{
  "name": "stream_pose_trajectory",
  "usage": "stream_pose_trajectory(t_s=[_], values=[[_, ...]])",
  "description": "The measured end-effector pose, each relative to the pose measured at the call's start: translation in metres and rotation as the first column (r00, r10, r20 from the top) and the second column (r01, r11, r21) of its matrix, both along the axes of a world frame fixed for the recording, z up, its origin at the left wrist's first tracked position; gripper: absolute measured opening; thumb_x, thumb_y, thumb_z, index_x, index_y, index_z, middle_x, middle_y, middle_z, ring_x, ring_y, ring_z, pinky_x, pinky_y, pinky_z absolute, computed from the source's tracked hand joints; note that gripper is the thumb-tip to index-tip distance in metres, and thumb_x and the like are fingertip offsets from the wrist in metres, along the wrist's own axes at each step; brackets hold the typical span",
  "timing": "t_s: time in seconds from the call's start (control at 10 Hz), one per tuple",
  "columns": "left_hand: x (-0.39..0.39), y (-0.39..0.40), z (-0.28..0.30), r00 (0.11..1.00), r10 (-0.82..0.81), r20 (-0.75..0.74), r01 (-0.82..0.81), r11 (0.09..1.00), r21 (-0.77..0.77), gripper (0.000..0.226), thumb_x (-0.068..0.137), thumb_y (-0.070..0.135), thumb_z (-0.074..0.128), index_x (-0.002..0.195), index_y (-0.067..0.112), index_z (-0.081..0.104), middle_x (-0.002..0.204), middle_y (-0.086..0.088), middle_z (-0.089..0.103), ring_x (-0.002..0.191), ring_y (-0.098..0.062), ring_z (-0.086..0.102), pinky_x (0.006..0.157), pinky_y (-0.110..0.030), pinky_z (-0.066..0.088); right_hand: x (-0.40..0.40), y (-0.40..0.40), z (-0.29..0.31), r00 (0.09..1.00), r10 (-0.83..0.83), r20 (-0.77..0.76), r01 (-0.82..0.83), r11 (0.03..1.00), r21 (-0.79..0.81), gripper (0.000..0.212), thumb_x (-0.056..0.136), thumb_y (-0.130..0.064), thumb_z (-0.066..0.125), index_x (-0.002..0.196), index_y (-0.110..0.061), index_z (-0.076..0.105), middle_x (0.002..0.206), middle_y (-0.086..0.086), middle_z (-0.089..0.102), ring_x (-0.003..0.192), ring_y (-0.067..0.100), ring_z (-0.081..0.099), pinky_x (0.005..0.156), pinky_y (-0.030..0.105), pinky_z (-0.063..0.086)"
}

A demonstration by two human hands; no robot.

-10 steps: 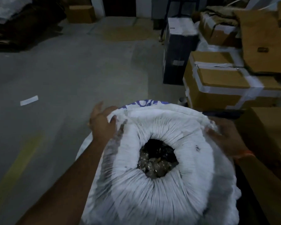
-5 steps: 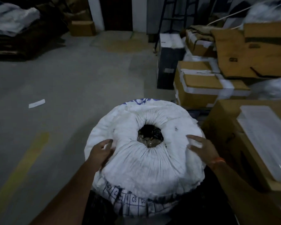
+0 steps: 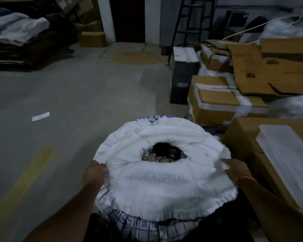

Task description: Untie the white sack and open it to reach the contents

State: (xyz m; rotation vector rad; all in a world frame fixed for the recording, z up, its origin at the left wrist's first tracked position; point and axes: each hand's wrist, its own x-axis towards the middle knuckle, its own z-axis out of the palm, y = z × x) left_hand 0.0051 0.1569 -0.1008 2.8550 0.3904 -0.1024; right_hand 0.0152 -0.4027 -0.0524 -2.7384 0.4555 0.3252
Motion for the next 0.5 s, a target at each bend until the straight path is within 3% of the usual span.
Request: stream_pose_trajectory(t_s=[0.1, 0.2, 0.3, 0.4, 0.5], values=[[-0.001, -0.005, 0.007, 0.999, 0.014, -0.046, -0.015, 0.999, -0.028, 0.032, 0.096, 0.018, 0.063, 0.126, 0.02, 0.072, 0.152, -0.019, 0.048, 0.134, -0.041, 0.053, 0.107, -0.045, 0.049, -0.003, 0.012, 0.004, 0.999, 0.029, -0.029, -0.028, 0.999, 0.036, 0.06, 0.09, -0.033, 0.071, 0.147, -0.024, 0.053, 0.136, 0.022, 0.058, 0.119, 0.034, 0.062, 0.102, 0.035, 0.047], [-0.008, -0.012, 0.022, 0.985, 0.021, 0.169, -0.026, 0.999, 0.029, 0.03, 0.089, 0.024, 0.071, 0.118, 0.022, 0.076, 0.145, -0.024, 0.056, 0.129, -0.045, 0.055, 0.103, -0.052, 0.053, -0.011, 0.016, 0.009, 0.993, 0.055, 0.103, -0.039, 0.988, -0.151, 0.065, 0.083, -0.048, 0.073, 0.141, -0.025, 0.058, 0.142, 0.023, 0.048, 0.125, 0.04, 0.053, 0.106, 0.043, 0.045], [-0.011, -0.027, 0.054, 0.961, -0.036, 0.273, 0.069, 0.991, -0.111, 0.036, 0.084, 0.015, 0.071, 0.119, 0.02, 0.076, 0.145, -0.018, 0.058, 0.133, -0.035, 0.057, 0.106, -0.041, 0.049, -0.024, 0.038, 0.032, 0.931, 0.108, 0.347, -0.113, 0.994, -0.007, 0.047, 0.08, -0.033, 0.082, 0.123, -0.016, 0.073, 0.125, 0.018, 0.061, 0.113, 0.04, 0.059, 0.098, 0.043, 0.049], [-0.018, -0.05, 0.089, 0.908, -0.203, 0.366, 0.319, 0.902, -0.291, 0.035, 0.088, 0.03, 0.061, 0.117, 0.015, 0.076, 0.129, -0.012, 0.068, 0.118, -0.03, 0.068, 0.104, -0.035, 0.052, -0.042, 0.074, 0.062, 0.858, 0.234, 0.457, -0.339, 0.927, 0.162, 0.032, 0.085, -0.024, 0.08, 0.114, -0.012, 0.076, 0.111, 0.009, 0.07, 0.103, 0.03, 0.064, 0.091, 0.035, 0.048], [-0.031, -0.095, 0.143, 0.911, -0.236, 0.338, 0.399, 0.711, -0.579, 0.023, 0.097, 0.024, 0.07, 0.119, 0.017, 0.074, 0.122, -0.004, 0.074, 0.102, -0.016, 0.072, 0.087, -0.024, 0.056, -0.057, 0.122, 0.104, 0.897, 0.137, 0.419, -0.341, 0.818, 0.463, 0.03, 0.091, -0.042, 0.07, 0.104, -0.015, 0.077, 0.102, 0.002, 0.074, 0.095, 0.017, 0.067, 0.086, 0.033, 0.05]])
